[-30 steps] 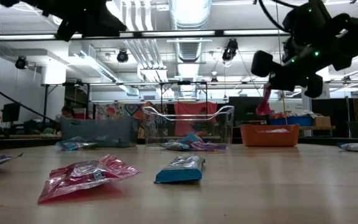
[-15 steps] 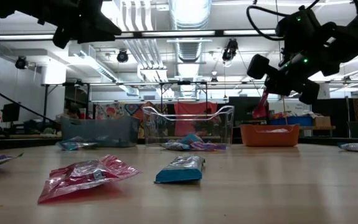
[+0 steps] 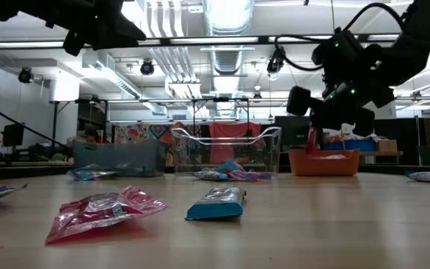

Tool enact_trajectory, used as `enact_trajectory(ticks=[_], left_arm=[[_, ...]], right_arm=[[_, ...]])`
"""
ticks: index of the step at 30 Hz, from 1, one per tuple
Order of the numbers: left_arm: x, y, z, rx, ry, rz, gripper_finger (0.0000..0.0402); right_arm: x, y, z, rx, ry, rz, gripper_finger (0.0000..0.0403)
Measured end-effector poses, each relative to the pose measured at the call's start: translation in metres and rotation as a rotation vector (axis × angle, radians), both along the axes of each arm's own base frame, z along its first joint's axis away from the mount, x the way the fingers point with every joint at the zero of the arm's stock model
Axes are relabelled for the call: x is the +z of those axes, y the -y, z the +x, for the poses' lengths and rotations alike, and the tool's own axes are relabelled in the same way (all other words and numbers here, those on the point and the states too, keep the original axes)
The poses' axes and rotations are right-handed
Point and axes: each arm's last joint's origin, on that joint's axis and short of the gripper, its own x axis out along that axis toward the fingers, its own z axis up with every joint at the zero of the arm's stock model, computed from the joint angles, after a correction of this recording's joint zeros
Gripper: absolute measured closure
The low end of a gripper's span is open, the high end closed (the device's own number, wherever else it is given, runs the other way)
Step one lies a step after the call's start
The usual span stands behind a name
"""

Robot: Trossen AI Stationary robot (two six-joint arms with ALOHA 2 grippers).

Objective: Sort candy
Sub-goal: Put the red candy into the orange bin, then put the blue candy into the transparent bin

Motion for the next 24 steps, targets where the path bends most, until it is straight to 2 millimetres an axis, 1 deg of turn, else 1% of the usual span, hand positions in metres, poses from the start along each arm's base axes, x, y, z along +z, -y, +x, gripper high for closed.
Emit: enact_trajectory(ticks=[5, 8, 11, 18, 21, 24], left_arm=[[0.0, 0.0, 0.0, 0.0, -0.001, 0.0, 0.0274], [0.0, 0.0, 0.0, 0.0, -0.001, 0.0, 0.0274], [0.0, 0.0, 0.0, 0.0, -0.002, 0.001, 0.0274], [0.0, 0.0, 0.0, 0.0, -0.001, 0.0, 0.0274], [0.0, 0.0, 0.0, 0.0, -0.001, 0.0, 0.0274], [0.0, 0.0, 0.0, 0.0, -0.001, 0.0, 0.0274]], right_arm=[[-0.007, 0.0, 0.001, 0.0, -0.038, 0.011, 0.0393], [-0.008, 0.0, 0.001, 0.002, -0.049, 0.012, 0.0382], [-0.007, 0.0, 0.0, 0.002, -0.056, 0.013, 0.0359], [-0.007, -0.001, -0.004, 0.003, -0.106, 0.027, 0.0281], [-0.003, -0.002, -0.006, 0.013, -0.106, 0.032, 0.0255], [0.003, -0.003, -0.008, 0.028, -0.099, 0.032, 0.0238]])
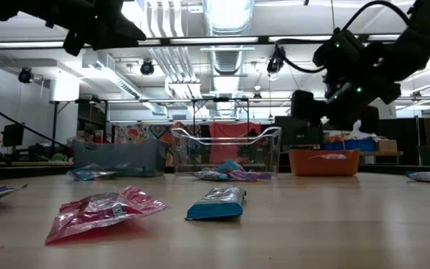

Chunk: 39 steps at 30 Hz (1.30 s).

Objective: Sort candy
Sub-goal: Put the blue candy into the transparent bin

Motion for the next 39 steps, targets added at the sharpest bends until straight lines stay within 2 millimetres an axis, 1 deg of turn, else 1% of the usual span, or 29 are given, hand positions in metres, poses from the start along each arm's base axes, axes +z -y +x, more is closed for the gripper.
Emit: enact_trajectory(ticks=[4, 9, 11, 15, 20, 22, 24, 29, 34, 39], left_arm=[[0.0, 0.0, 0.0, 0.0, 0.0, 0.0, 0.0274], [0.0, 0.0, 0.0, -0.01, -0.006, 0.001, 0.0274], [-0.002, 0.001, 0.001, -0.053, -0.022, 0.002, 0.0274], [-0.004, 0.005, 0.004, -0.223, -0.042, -0.009, 0.0274], [-0.013, 0.013, 0.006, -0.511, -0.147, -0.032, 0.0274], [-0.018, 0.016, 0.005, -0.622, -0.192, -0.071, 0.0274], [-0.022, 0.018, 0.004, -0.695, -0.216, -0.126, 0.0274], [-0.035, 0.023, -0.002, -0.781, -0.326, -0.294, 0.0274], [-0.048, 0.032, -0.012, -0.766, -0.439, -0.451, 0.0274], [-0.053, 0.037, -0.018, -0.736, -0.46, -0.562, 0.0274]], right_arm=[[0.009, -0.001, -0.002, 0.039, 0.019, 0.009, 0.0224], [0.024, -0.007, -0.002, 0.217, 0.027, 0.029, 0.0221], [0.031, -0.011, -0.001, 0.314, 0.029, 0.03, 0.0223], [0.045, -0.023, -0.001, 0.513, 0.052, 0.027, 0.023], [0.061, -0.042, -0.002, 0.764, 0.084, 0.007, 0.0239], [0.066, -0.05, -0.002, 0.849, 0.101, -0.001, 0.0241], [0.071, -0.058, -0.001, 0.922, 0.11, -0.012, 0.0241], [0.079, -0.078, 0.003, 1.034, 0.099, -0.006, 0.0242], [0.087, -0.09, 0.008, 1.087, 0.028, 0.034, 0.0242], [0.096, -0.094, 0.014, 1.095, -0.004, 0.049, 0.0243]])
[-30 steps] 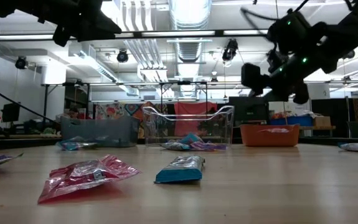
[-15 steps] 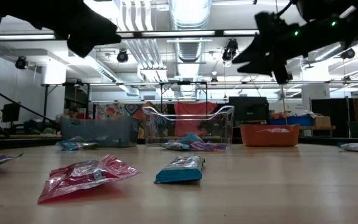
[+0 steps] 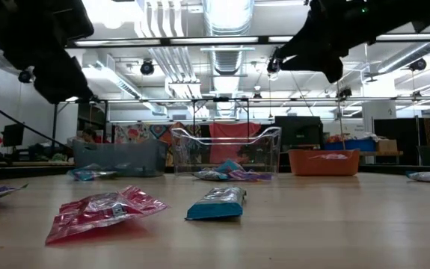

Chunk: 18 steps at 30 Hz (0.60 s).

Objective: Sort candy
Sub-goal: Put the blue candy into the transparent bin

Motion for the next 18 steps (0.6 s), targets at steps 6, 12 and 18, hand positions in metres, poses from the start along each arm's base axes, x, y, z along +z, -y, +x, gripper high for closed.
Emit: enact_trajectory(ticks=[6, 12, 18], left_arm=[[0.006, 0.014, -0.001, -0.003, -0.057, -0.057, 0.0274], [0.006, 0.038, 0.011, -0.022, -0.18, -0.048, 0.0274], [0.008, 0.062, 0.017, 0.003, -0.41, 0.028, 0.0274]], right_arm=[[0.008, -0.001, 0.012, 0.002, -0.045, -0.003, 0.0241], [0.01, -0.006, 0.025, 0.02, -0.145, -0.011, 0.0245], [0.004, -0.008, 0.038, 0.023, -0.221, -0.017, 0.0243]])
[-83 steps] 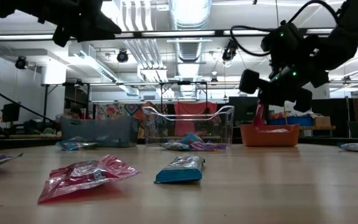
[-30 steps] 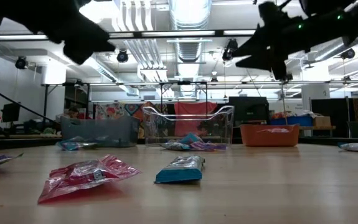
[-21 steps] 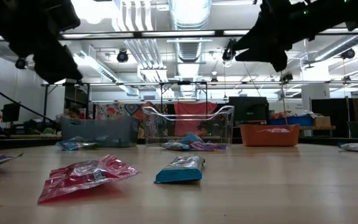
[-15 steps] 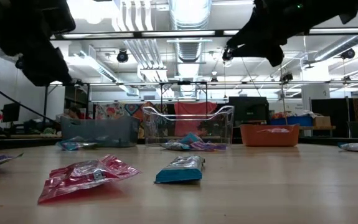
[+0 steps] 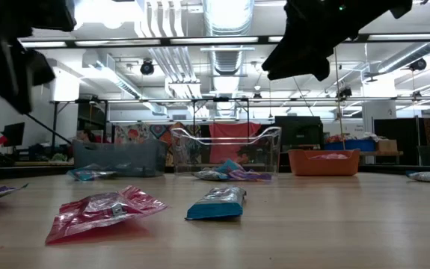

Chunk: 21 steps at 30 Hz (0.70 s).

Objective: Sort candy
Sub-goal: Put the blue candy into the transparent bin

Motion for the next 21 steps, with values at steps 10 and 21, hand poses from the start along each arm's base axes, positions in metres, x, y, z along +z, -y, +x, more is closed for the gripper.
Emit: enact_trajectory(ticks=[10, 21], left_arm=[[-0.013, 0.046, 0.006, -0.111, -0.188, 0.174, 0.0267], [-0.035, 0.069, 0.019, -0.064, -0.254, 0.207, 0.021]], right_arm=[[-0.003, -0.003, 0.002, 0.012, -0.02, 0.0, 0.0241], [-0.004, -0.006, 0.001, 0.025, -0.024, 0.0, 0.0241]])
